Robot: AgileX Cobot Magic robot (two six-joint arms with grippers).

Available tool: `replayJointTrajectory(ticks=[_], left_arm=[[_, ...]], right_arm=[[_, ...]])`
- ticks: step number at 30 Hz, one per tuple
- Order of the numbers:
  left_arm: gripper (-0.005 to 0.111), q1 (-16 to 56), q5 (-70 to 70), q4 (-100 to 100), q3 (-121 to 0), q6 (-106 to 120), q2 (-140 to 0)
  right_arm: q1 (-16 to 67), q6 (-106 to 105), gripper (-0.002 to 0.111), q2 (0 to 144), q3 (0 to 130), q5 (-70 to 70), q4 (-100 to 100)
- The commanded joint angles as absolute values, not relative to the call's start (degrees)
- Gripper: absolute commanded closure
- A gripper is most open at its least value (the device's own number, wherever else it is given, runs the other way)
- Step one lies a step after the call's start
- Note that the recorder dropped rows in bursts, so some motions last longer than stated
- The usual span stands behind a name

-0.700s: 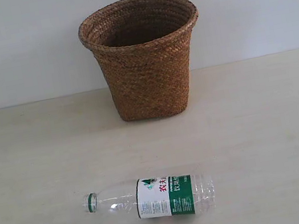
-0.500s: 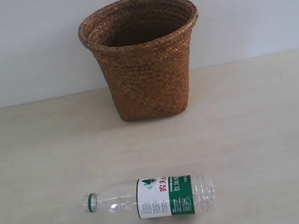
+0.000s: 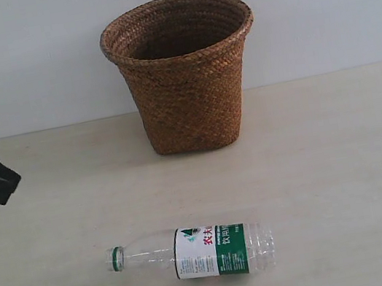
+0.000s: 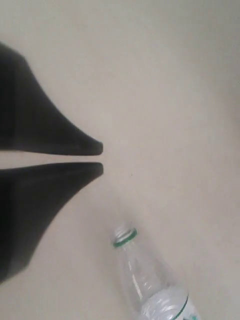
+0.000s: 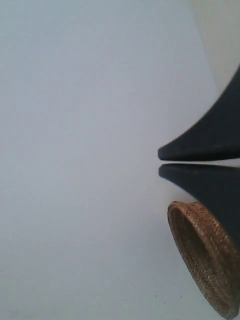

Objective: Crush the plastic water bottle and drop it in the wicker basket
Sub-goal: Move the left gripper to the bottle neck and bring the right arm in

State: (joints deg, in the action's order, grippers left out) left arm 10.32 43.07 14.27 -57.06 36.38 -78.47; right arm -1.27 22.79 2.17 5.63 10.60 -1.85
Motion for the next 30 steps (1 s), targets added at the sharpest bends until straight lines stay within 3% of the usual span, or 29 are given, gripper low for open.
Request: replayJointTrajectory(ticks=[1, 4, 6, 8, 9, 11, 12, 17, 21, 30], left_arm=[[0.103, 10.7, 51.7, 19.9, -62.7, 46.0, -84.9], [0.103, 10.7, 52.9, 19.9, -64.0, 52.5, -88.5], [0.095, 10.7, 54.0, 21.5, -64.2, 59.0, -90.6], [0.079, 11.3, 53.9, 22.8, -64.2, 61.8, -92.2], [0.058, 12.4, 53.8, 23.1, -64.2, 63.6, -93.8], [0.040, 13.7, 53.8, 23.1, -64.2, 66.1, -95.0], [0.037, 14.5, 53.8, 23.1, -64.2, 68.4, -95.5], [0.040, 18.2, 54.2, 23.1, -64.2, 84.2, -97.8], [0.040, 19.1, 54.1, 23.2, -64.2, 84.7, -99.6], [0.040, 21.6, 49.5, 22.9, -64.2, 86.0, -105.2]], right_arm=[[-1.5, 23.4, 0.108, 9.4, 15.0, 6.2, -6.2], [-1.5, 22.7, 0.108, 17.7, 23.5, -1.4, -11.4], [-1.5, 18.3, 0.108, 24.2, 29.2, -7.3, -11.0], [-0.6, 12.8, 0.108, 29.4, 33.1, -12.3, -9.5], [1.1, 7.7, 0.108, 34.4, 36.6, -17.4, -6.7], [3.7, 0.9, 0.108, 39.8, 40.1, -22.7, -3.8], [5.0, -2.2, 0.108, 42.9, 42.0, -25.8, -2.0], [11.5, -14.7, 0.108, 59.5, 51.1, -38.4, 5.2], [15.0, -22.0, 0.108, 68.0, 54.6, -42.1, 8.8], [16.6, -28.4, 0.108, 83.5, 61.9, -46.4, 16.0]])
